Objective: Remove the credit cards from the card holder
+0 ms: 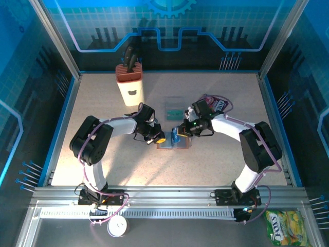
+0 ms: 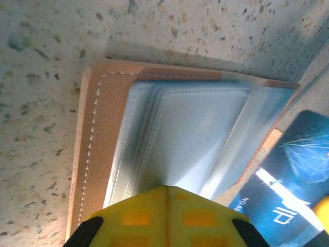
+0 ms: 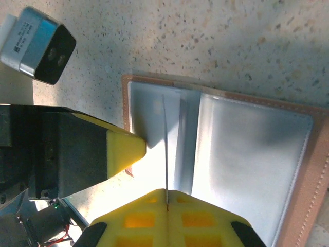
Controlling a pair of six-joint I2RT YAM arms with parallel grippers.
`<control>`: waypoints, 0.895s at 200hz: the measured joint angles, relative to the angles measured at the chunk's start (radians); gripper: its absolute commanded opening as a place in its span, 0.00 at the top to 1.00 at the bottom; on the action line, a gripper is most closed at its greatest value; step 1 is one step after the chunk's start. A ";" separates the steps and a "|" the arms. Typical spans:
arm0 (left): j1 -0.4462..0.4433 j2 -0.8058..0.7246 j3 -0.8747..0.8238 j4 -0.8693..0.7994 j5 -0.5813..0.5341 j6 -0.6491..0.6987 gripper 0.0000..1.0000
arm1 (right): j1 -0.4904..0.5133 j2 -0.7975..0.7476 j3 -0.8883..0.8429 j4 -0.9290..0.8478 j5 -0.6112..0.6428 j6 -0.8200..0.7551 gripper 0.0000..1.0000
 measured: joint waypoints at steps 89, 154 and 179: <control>0.020 -0.093 -0.002 0.002 -0.001 0.000 0.92 | -0.005 0.000 0.165 -0.180 0.064 -0.160 1.00; 0.050 -0.169 -0.051 0.008 -0.018 -0.001 0.92 | -0.006 0.024 0.308 -0.248 0.092 -0.354 1.00; 0.061 -0.169 -0.057 0.008 -0.024 -0.001 0.92 | -0.006 0.074 0.398 -0.287 0.100 -0.483 1.00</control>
